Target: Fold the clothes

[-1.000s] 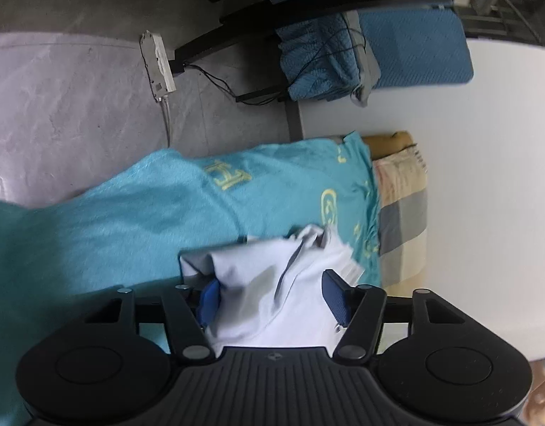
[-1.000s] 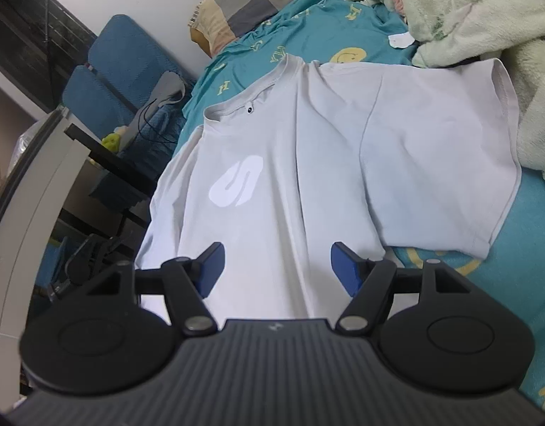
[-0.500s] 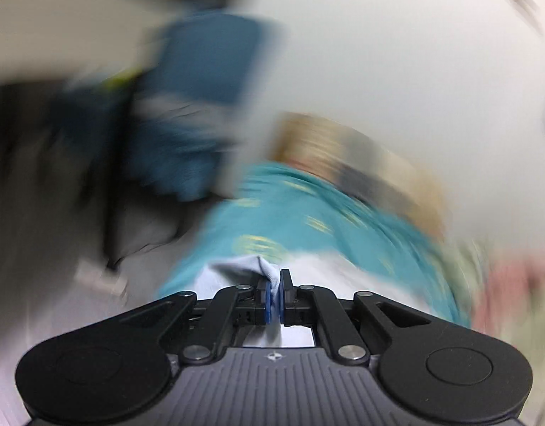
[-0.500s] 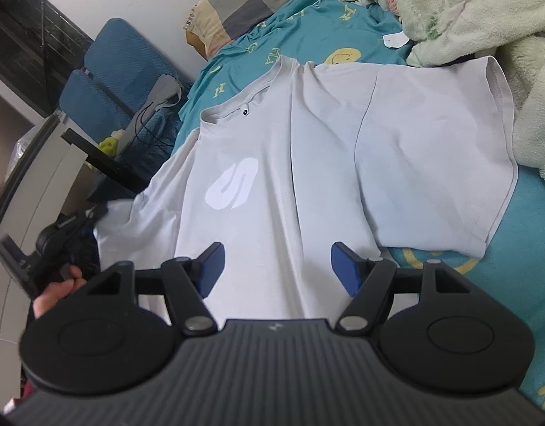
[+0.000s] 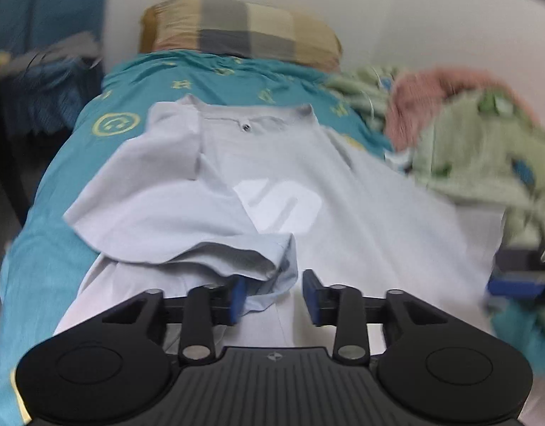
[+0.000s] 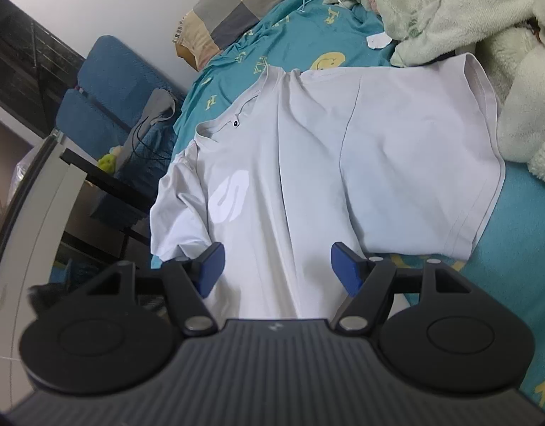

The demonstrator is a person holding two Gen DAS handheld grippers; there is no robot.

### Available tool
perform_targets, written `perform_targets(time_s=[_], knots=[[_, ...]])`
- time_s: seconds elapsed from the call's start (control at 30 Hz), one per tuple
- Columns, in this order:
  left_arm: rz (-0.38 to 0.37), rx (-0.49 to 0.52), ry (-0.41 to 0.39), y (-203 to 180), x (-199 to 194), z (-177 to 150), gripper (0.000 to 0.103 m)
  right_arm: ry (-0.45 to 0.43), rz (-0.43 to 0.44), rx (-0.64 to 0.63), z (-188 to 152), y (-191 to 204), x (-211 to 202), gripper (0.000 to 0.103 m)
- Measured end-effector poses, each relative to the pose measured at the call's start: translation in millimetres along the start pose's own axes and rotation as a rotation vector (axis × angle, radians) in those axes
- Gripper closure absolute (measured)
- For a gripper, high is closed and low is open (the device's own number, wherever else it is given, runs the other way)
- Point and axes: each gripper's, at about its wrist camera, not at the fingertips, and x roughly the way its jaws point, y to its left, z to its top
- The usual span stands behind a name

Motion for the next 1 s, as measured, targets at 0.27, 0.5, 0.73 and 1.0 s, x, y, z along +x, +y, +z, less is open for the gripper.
perform_targets(time_s=[0.27,0.5,0.73,1.0], knots=[[0.062,-0.377,-0.096,73.3,-16.4,24.2,0.025,0.012,0.007,0.013,-1.0,-0.2,2.7,0.034],[0.109,-0.418,-0.132,111.3,10.6,49.0,0.039,0.017,0.002,0.019,0.6,-2.1,6.9,0.033],[0.078,-0.303,-0.032,97.2,51.6,63.4,0.095,0.019,-0.002,0.012,1.9,-1.6,12.1,0.033],[0.248,-0.162,-0.133,121.9,3.1,143.4,0.098,0.011,-0.03,-0.019,1.1,1.6,12.0,0.033]])
